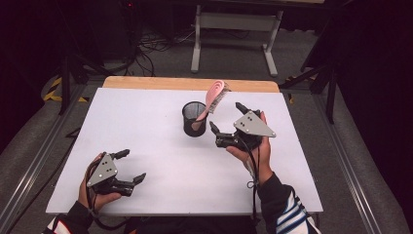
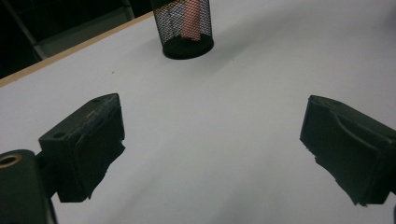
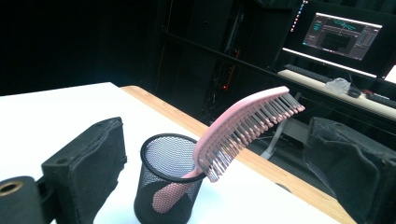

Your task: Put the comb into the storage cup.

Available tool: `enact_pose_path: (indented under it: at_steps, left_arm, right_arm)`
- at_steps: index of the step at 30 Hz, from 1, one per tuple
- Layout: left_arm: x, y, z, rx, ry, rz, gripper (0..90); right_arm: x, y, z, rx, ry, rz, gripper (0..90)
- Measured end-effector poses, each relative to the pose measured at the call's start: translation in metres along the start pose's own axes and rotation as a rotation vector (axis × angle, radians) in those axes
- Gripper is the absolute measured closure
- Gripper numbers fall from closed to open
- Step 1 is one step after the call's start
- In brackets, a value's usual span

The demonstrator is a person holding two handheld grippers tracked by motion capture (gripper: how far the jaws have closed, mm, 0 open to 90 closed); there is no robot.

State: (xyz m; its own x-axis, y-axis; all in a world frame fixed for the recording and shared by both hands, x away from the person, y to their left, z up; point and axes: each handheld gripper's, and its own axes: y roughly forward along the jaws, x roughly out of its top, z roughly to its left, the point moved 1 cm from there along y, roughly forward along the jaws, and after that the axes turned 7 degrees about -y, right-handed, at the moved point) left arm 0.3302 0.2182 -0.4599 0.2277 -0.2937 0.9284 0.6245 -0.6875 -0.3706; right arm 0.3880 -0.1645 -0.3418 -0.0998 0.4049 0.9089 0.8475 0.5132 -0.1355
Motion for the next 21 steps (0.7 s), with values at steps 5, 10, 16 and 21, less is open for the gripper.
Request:
enact_pose_path:
  at_steps: [5,10,16,21]
  left_arm:
    - [0.0,0.0,0.0,-0.002,0.001,0.0,7.5]
    - [0.0,0.0,0.0,-0.002,-0.001,0.0,7.5]
    - [0.0,0.001,0.0,-0.005,0.0,0.003,7.5]
    - [0.0,0.002,-0.001,-0.005,0.001,0.005,7.5]
  right_arm:
    - [-0.002,-0.003,0.003,0.009,-0.009,0.0,6.2]
    - [-0.007,-0.01,0.007,0.019,-0.015,-0.009,6.0]
    - [-0.013,-0.017,0.008,0.02,-0.025,-0.003,6.0]
    - [-0.017,-0.023,0.007,0.027,-0.027,-0.005,6.0]
